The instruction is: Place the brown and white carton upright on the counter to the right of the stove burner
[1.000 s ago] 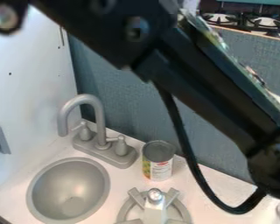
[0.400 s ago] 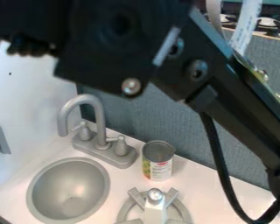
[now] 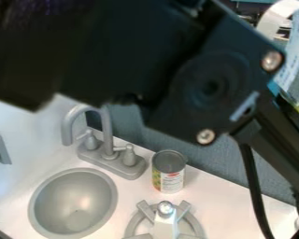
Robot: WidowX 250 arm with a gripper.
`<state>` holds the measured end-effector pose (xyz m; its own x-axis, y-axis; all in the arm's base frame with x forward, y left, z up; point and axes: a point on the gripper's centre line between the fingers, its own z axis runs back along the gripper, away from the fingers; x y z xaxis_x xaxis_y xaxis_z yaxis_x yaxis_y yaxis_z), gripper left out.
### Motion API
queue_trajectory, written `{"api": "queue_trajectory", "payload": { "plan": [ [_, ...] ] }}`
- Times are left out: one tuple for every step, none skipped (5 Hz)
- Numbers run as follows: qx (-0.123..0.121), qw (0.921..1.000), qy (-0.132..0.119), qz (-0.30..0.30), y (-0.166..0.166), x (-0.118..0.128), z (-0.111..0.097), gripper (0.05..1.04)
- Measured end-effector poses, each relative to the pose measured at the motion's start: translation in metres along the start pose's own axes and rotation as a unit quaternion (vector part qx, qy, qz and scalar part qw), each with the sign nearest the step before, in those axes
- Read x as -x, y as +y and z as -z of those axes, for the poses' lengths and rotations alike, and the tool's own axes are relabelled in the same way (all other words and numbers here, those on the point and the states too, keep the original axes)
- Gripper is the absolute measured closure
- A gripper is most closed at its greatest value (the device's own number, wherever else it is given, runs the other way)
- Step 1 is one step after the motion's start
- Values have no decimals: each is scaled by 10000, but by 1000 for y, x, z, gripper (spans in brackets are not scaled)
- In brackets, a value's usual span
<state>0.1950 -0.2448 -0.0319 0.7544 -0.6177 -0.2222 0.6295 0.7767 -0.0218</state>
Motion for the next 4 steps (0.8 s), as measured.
{"api": "queue_trajectory", "payload": {
  "plan": [
    [-42,9999,63,-117,1,1,0,269],
    [-6,9996,-71,-279,1,3,-14,269],
    [-59,9968,-314,-732,9,0,-48,269],
    [130,9877,-843,-1310,44,-14,-97,269]
  ]
}}
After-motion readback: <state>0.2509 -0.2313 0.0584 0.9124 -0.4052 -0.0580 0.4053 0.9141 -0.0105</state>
